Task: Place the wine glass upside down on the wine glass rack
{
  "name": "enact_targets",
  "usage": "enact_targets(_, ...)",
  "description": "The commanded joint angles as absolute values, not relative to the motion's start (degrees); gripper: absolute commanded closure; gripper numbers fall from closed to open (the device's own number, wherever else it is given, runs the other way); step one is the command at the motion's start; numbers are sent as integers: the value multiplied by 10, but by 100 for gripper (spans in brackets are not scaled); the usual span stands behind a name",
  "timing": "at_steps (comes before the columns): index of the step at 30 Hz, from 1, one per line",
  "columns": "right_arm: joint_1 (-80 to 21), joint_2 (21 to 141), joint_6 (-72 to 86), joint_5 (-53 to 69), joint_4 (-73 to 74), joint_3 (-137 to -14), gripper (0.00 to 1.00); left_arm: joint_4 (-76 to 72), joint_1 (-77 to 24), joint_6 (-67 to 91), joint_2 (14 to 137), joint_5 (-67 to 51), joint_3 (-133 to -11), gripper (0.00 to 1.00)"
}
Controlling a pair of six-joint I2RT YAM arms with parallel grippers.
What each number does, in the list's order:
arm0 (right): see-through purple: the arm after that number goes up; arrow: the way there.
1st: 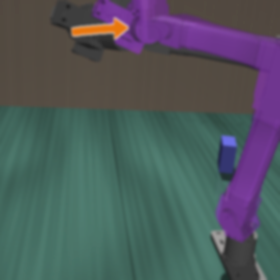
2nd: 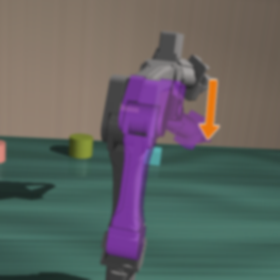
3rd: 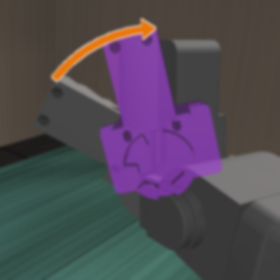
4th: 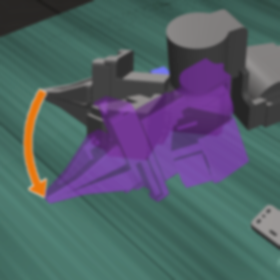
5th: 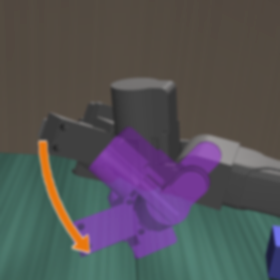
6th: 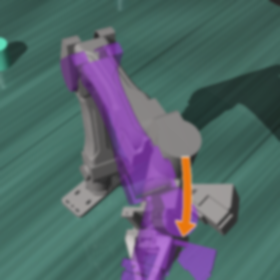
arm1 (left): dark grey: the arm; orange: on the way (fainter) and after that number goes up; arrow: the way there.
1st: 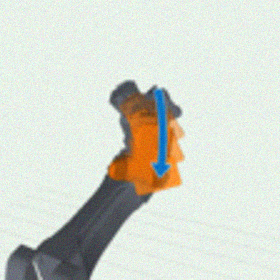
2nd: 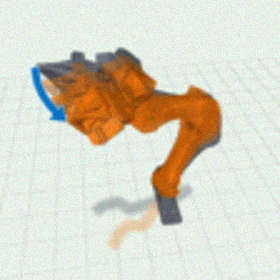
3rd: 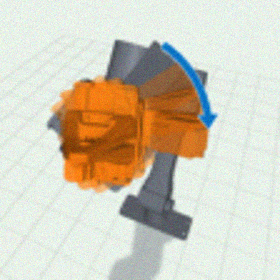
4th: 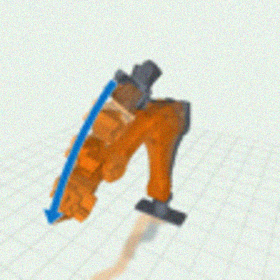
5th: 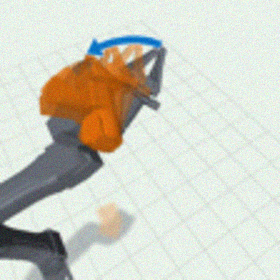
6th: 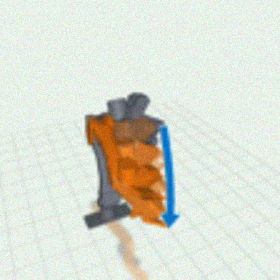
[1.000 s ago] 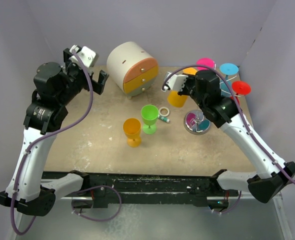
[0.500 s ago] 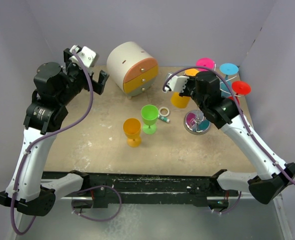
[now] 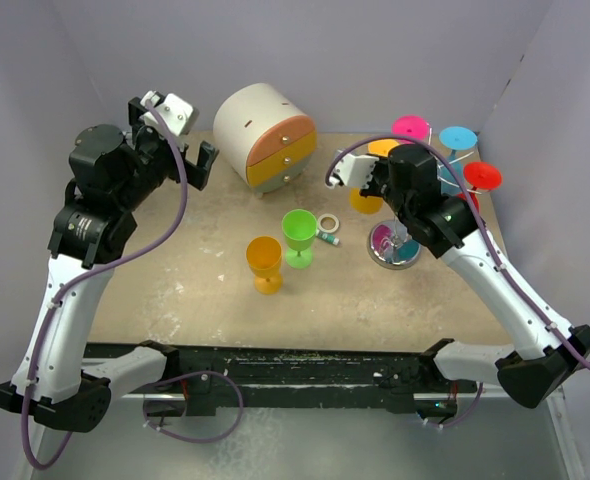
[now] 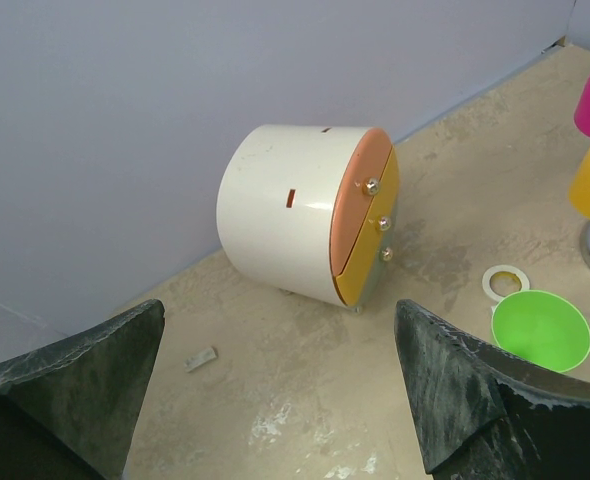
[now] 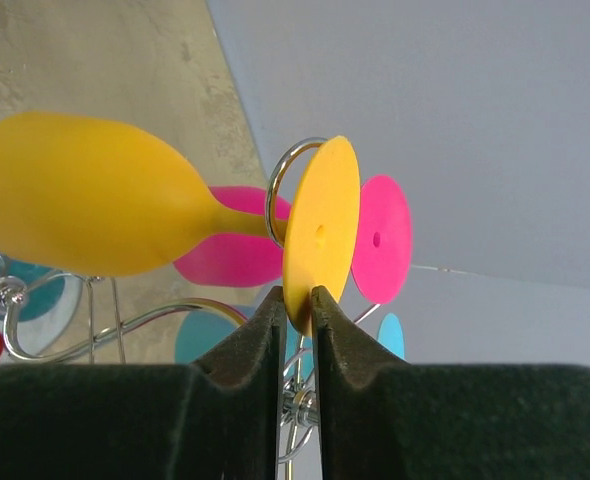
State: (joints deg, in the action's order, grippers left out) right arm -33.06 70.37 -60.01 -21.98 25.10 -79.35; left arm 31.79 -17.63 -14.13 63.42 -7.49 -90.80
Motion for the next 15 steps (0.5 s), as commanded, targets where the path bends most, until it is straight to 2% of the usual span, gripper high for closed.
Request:
enact_targets(1, -334, 691, -594, -245, 254, -803, 81, 291, -172, -147, 627, -82, -902, 1)
enact_targets(15, -334, 666, -596, -278, 268, -797, 67, 280, -173, -159, 621, -74, -871, 1)
